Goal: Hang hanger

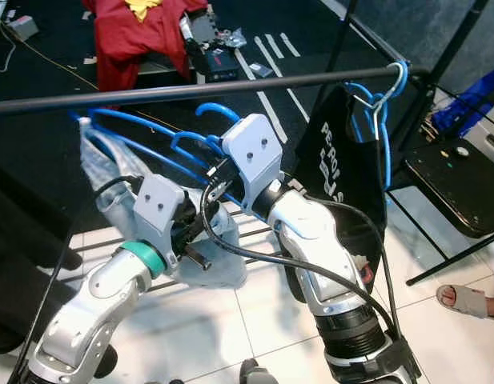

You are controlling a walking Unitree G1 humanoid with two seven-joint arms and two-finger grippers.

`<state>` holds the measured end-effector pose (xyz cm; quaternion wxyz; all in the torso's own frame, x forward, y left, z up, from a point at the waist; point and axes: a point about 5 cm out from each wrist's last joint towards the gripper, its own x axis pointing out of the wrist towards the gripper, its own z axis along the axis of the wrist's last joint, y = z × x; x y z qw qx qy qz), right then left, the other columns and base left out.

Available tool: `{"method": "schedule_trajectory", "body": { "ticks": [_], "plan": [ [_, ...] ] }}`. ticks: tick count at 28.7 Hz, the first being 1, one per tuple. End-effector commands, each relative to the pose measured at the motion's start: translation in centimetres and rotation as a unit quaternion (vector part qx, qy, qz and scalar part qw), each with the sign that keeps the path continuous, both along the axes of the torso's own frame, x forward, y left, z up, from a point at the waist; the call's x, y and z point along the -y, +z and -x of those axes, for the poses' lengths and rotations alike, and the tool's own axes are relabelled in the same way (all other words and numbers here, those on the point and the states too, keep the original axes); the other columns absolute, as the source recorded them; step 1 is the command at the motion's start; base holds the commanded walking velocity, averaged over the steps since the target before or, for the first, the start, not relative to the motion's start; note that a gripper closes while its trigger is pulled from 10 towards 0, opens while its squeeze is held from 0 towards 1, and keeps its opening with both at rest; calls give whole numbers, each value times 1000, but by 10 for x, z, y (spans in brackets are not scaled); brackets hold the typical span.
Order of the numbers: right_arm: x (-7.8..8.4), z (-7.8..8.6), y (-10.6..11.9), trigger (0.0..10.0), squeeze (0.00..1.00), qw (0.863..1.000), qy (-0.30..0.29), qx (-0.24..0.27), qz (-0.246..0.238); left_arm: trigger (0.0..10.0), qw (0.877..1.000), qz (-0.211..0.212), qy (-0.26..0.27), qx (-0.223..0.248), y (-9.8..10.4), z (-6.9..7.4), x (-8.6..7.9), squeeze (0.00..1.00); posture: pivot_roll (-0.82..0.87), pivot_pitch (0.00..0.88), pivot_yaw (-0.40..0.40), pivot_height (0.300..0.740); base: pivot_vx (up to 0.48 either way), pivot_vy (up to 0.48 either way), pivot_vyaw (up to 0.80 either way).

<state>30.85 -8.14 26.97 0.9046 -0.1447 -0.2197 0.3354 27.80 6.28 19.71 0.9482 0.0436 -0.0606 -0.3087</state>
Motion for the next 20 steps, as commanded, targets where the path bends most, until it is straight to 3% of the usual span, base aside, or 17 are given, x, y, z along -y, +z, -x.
{"method": "schedule_trajectory", "body": {
  "ticks": [1,4,12,15,20],
  "plan": [
    [5,-2,3,10000,0,999,-36,14,-28,10000,1000,-7,6,0,-4,0,-4,0,-196,165,43,740,0,0,0],
    [10,-10,-10,10000,0,997,-66,0,-26,10000,1000,-15,13,3,-8,0,-6,0,-191,161,44,740,0,0,0],
    [17,-19,-12,10000,0,993,-119,12,-14,10000,999,-11,-26,-15,-11,10,-7,0,-186,158,45,740,0,0,0],
    [21,-24,-11,10000,0,990,-142,13,-20,10000,997,-37,-50,-35,-23,19,-16,0,-177,155,42,740,0,0,0],
    [14,-21,-9,10000,0,993,-111,20,-24,10000,998,-47,-29,-36,-34,19,-15,0,-173,151,37,740,0,0,0]
  ]
}}
